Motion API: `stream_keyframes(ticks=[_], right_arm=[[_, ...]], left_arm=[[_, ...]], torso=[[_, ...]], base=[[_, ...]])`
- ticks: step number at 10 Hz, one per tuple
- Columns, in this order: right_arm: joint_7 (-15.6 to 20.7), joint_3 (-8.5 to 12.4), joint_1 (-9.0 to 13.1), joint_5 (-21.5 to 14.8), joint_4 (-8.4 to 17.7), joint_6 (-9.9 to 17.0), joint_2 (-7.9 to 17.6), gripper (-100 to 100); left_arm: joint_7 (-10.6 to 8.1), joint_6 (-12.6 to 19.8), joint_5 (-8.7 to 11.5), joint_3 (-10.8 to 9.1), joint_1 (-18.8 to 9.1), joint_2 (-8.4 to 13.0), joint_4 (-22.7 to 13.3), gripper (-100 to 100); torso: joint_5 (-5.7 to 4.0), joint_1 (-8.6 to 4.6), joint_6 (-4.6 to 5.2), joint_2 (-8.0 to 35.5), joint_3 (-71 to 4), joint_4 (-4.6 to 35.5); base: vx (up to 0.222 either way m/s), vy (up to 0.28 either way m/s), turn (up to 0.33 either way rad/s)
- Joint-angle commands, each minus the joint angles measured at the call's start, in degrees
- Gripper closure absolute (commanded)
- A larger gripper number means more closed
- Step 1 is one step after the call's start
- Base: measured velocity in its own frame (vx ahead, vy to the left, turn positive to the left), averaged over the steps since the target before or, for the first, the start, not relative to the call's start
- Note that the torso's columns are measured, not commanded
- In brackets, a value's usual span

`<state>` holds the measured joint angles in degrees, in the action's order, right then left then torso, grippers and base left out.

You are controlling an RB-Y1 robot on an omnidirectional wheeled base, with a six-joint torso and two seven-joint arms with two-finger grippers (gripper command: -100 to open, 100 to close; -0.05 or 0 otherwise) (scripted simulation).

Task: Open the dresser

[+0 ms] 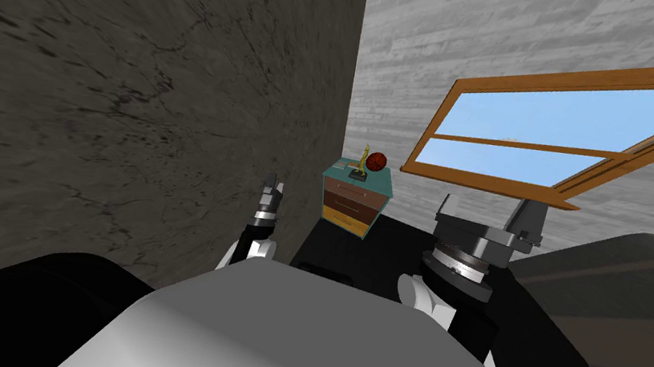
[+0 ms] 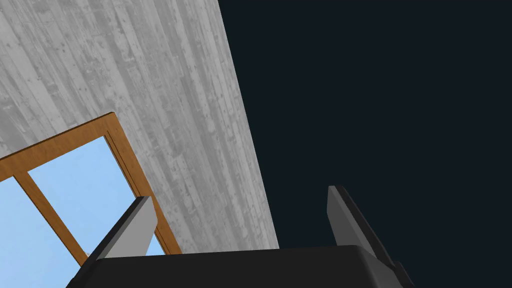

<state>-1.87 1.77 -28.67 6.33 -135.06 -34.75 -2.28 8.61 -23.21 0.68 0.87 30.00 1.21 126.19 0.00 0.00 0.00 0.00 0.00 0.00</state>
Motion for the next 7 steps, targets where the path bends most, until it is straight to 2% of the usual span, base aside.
stream_keyframes(ticks=[1,7], right_arm=[[0.0,0.0,0.0,0.0,0.0,0.0,0.0,0],[0.0,0.0,0.0,0.0,0.0,0.0,0.0,0]], left_arm=[[0.00,0.0,0.0,0.00,0.0,0.0,0.0,0],[0.00,0.0,0.0,0.00,0.0,0.0,0.0,0]], torso=[[0.00,0.00,0.00,2.3,-4.7,2.3],[0.00,0.00,0.00,26.9,-53.8,26.9]], base=[[0.000,0.000,0.000],[0.000,0.000,0.000]])
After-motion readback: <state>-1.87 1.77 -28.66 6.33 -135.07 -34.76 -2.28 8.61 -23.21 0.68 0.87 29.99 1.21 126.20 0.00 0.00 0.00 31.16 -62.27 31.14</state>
